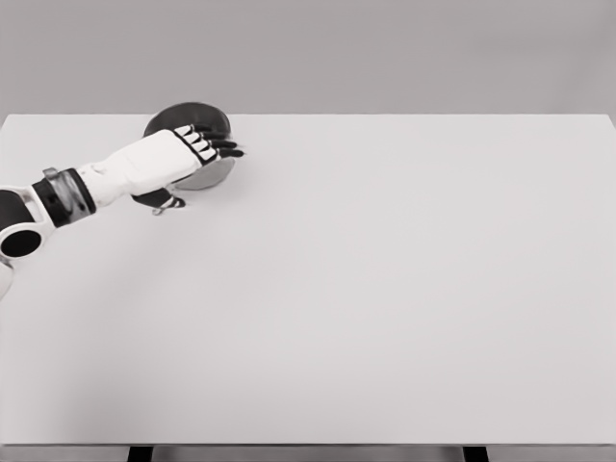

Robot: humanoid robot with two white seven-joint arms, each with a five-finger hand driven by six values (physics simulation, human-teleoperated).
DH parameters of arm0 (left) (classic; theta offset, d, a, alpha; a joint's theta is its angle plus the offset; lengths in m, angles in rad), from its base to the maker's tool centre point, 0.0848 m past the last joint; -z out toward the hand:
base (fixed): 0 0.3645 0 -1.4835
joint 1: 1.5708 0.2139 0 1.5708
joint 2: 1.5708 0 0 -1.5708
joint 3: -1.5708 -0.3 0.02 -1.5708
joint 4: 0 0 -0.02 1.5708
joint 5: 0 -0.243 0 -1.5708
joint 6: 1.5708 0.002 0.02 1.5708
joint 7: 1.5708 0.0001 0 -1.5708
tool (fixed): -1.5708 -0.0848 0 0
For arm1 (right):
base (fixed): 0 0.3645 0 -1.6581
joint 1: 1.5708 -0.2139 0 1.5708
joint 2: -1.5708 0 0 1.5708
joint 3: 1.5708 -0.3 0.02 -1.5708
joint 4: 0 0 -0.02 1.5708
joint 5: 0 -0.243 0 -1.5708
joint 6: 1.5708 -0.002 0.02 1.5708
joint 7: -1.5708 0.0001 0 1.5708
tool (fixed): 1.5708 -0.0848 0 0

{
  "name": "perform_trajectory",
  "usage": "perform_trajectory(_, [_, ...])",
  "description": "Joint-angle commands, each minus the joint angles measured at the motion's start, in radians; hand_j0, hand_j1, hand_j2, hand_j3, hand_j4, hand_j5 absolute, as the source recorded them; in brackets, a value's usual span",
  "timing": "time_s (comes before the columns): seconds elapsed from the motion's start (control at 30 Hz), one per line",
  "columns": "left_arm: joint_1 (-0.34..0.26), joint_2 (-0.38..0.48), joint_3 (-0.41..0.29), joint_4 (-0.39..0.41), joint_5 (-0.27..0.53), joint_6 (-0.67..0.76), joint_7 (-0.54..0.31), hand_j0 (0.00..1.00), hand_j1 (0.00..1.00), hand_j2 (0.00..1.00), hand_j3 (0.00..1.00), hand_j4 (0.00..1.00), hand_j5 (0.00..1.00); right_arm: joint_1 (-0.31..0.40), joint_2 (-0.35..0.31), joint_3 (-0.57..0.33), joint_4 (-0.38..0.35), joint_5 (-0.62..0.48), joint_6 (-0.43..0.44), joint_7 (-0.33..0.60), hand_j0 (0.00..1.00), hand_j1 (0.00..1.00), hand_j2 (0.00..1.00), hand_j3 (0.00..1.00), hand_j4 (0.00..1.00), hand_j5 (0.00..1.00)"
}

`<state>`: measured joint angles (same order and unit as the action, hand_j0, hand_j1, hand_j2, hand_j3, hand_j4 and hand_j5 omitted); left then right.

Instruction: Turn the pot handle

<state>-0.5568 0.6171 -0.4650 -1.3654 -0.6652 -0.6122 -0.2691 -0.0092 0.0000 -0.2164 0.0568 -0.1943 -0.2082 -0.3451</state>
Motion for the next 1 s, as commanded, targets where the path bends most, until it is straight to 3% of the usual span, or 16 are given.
perform_trajectory(0.0, [0.0, 0.013, 0.012, 0.005, 0.007, 0.001, 0.001, 1.0, 1.0, 1.0, 1.0, 1.0, 1.0, 0.0, 0.0, 0.0, 0.0, -0.001, 0.0, 0.0, 1.0, 1.0, 1.0, 1.0, 1.0, 1.0])
perform_trajectory(0.27, [0.006, 0.033, 0.014, 0.003, 0.009, 0.001, 0.001, 1.0, 1.0, 1.0, 1.0, 1.0, 1.0, 0.0, 0.0, 0.0, 0.0, -0.001, 0.0, 0.0, 1.0, 1.0, 1.0, 1.0, 1.0, 1.0])
perform_trajectory(0.5, [0.038, 0.069, 0.06, 0.006, 0.01, 0.001, 0.001, 1.0, 1.0, 1.0, 1.0, 1.0, 1.0, 0.0, 0.0, 0.0, 0.0, -0.001, 0.0, 0.0, 1.0, 1.0, 1.0, 1.0, 1.0, 1.0])
perform_trajectory(0.97, [0.028, 0.079, 0.108, 0.14, 0.004, 0.001, 0.001, 1.0, 1.0, 1.0, 1.0, 1.0, 1.0, 0.0, 0.0, 0.0, 0.0, -0.001, 0.0, 0.0, 1.0, 1.0, 1.0, 1.0, 1.0, 1.0])
